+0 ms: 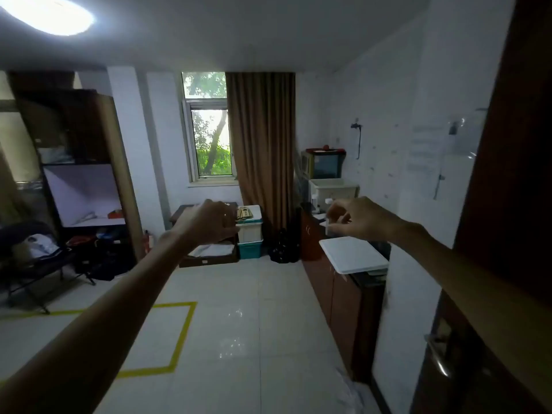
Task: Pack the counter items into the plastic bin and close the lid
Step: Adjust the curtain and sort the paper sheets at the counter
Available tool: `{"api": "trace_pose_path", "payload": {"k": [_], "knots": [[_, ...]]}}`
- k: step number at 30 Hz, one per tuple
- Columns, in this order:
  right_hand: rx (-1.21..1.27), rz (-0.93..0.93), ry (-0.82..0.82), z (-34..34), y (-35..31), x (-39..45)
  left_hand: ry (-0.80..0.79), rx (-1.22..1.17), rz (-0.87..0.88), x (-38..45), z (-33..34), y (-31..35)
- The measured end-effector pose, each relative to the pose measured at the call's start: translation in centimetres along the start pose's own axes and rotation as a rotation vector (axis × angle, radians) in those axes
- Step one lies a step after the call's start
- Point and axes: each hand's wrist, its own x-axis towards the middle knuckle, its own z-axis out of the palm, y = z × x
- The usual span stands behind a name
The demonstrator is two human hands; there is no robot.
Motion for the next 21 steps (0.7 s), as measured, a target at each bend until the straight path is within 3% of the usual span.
{"api": "trace_pose_path", "payload": {"k": [11,21], "knots": [[0.023,0.019,-0.013,7.0,9.9,20.1,-0.018,0.038,0.011,18.9,8.7,-8.2],[0.036,-0.032,-0.042,8.9,16.8,42.0,-0.01,0.01,-0.061,36.9,13.3,-16.0]]}}
